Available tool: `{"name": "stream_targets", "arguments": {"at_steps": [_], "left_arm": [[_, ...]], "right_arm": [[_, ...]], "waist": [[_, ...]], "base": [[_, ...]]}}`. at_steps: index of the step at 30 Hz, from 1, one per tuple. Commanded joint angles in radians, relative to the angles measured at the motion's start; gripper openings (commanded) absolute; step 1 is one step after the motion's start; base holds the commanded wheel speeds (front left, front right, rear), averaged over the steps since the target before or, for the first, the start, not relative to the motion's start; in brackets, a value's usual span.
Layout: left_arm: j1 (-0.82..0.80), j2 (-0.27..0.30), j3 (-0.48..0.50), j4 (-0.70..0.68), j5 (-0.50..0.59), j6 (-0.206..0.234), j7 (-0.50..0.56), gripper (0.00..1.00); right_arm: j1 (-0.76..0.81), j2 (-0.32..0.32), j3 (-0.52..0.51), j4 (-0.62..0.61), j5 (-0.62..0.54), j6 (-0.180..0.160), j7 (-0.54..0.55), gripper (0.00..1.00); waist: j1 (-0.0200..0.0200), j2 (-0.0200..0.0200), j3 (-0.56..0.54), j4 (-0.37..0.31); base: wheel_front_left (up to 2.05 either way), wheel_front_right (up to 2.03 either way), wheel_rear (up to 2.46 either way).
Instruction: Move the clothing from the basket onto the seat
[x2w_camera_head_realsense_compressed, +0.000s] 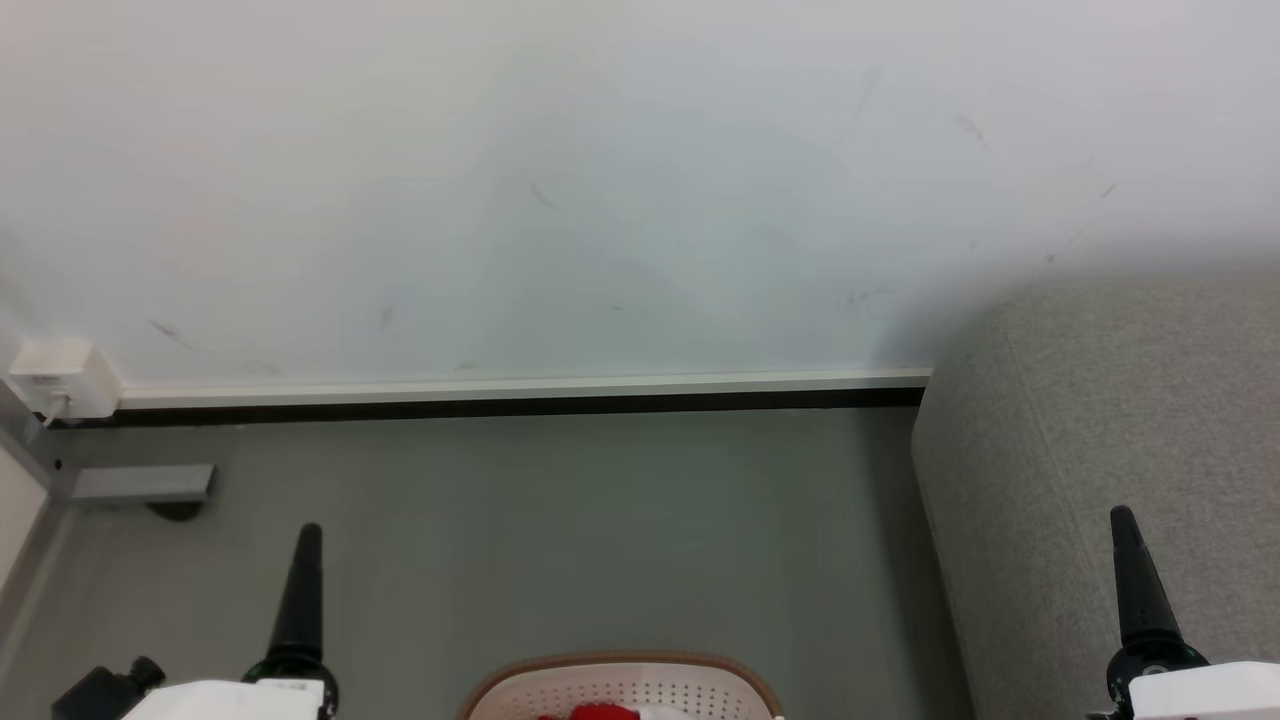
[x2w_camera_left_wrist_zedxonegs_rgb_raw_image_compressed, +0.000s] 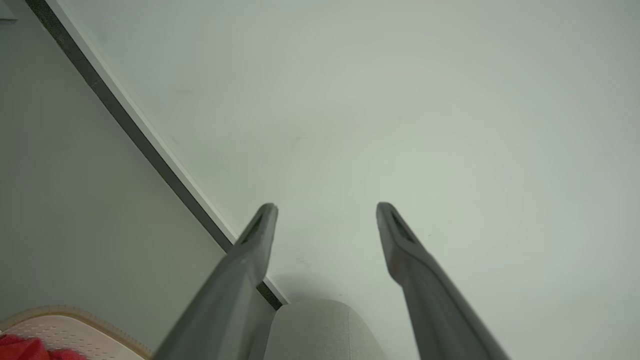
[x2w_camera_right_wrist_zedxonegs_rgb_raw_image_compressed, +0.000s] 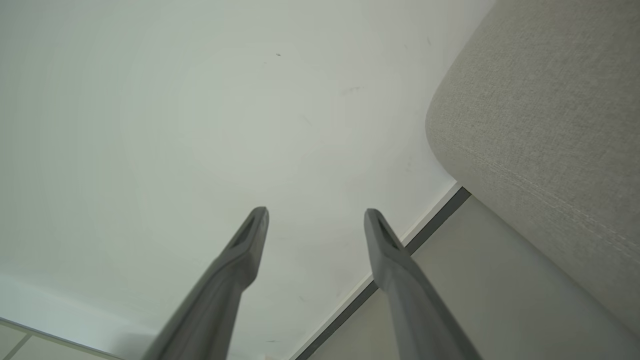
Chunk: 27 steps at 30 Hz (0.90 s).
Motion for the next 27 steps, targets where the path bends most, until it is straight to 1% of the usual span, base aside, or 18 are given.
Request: {"name": "stream_targets", "arguments": {"at_steps": [1,2,3,6,12,20,24,27], "left_arm": [[-0.025,0.009,0.005,-0.02,0.077,-0.001,-0.016,1.0],[-0.025,0.01,0.005,-0.021,0.102,-0.001,-0.019,1.0],[-0.025,0.01,0.005,-0.021,0.102,-0.001,-0.019,1.0],[-0.025,0.01,0.004,-0.028,0.18,0.002,-0.03,1.0],[-0.023,0.011,-0.013,-0.048,0.329,0.025,-0.05,1.0],[-0.017,0.012,-0.036,-0.066,0.473,0.039,-0.077,1.0],[-0.014,0.022,-0.054,-0.063,0.562,0.067,-0.09,1.0],[-0.013,0.026,-0.066,-0.063,0.602,0.088,-0.099,1.0]], "right_arm": [[-0.026,-0.01,0.005,-0.026,-0.057,0.004,-0.015,1.0],[-0.026,-0.011,0.008,-0.029,-0.074,0.004,-0.019,1.0],[-0.026,-0.011,0.008,-0.029,-0.074,0.004,-0.019,1.0],[-0.027,-0.02,0.021,-0.033,-0.132,0.004,-0.03,1.0],[-0.031,-0.032,0.043,-0.035,-0.261,0.005,-0.051,1.0],[-0.03,-0.035,0.059,-0.038,-0.393,0.005,-0.076,1.0],[-0.03,-0.038,0.067,-0.037,-0.451,0.005,-0.088,1.0],[-0.03,-0.042,0.072,-0.039,-0.496,0.006,-0.097,1.0]], "waist": [[0.0,0.0,0.001,0.001],[0.0,0.0,0.001,0.001],[0.0,0.0,0.001,0.001],[0.0,0.0,0.002,0.002],[0.0,0.0,0.002,0.003],[0.0,0.0,0.004,0.003],[0.0,0.0,0.005,0.003],[0.0,0.0,0.005,0.004]], "base": [[0.0,0.0,0.0],[0.0,0.0,0.0],[0.0,0.0,0.0],[0.0,0.0,0.0],[0.0,0.0,0.0],[0.0,0.0,0.0],[0.0,0.0,0.0],[0.0,0.0,0.0]]}}
